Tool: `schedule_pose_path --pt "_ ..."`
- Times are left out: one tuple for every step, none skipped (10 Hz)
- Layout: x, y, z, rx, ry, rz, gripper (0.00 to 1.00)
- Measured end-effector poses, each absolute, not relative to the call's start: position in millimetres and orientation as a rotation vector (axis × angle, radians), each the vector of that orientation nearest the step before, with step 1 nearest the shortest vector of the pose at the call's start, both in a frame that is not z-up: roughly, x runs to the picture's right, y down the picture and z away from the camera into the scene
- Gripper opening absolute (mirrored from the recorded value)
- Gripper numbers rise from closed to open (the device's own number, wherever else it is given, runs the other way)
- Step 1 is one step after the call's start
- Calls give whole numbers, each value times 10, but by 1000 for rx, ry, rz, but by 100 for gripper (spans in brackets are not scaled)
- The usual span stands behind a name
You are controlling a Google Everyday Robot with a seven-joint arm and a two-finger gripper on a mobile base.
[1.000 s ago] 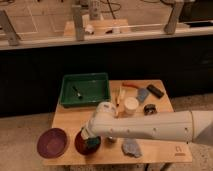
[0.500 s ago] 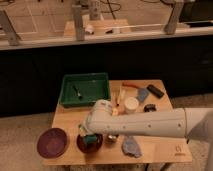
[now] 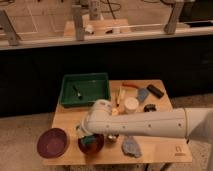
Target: Wipe red bowl with sponge
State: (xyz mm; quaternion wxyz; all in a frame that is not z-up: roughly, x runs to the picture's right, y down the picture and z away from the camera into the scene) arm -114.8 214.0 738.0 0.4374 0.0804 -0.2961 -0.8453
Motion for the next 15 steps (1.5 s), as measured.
schedule_pose_path --pt "-1126 2150 7335 204 -741 -2096 0" --pt "-1091 2169 7301 204 -749 -2082 0" --pt "-1041 2203 7265 199 -754 -2071 0" --pt "-997 2236 7227 188 -755 -2059 0" --pt "-943 2234 7222 181 -744 -2053 0" --pt "-877 2231 7213 167 -731 -2041 0" --pt "-849 2234 7221 157 -721 -2039 0" --pt "-835 2234 7235 152 -713 -2040 0" --pt "-795 2222 7267 146 -701 -2038 0" --pt "-767 2200 7303 144 -691 -2037 0" --pt "-759 2185 7341 143 -686 -2037 0" --pt "-766 2169 7384 145 -682 -2039 0" --pt "-784 2156 7417 150 -681 -2040 0" --pt "-807 2145 7446 158 -680 -2042 0" --pt "-835 2134 7466 166 -682 -2044 0"
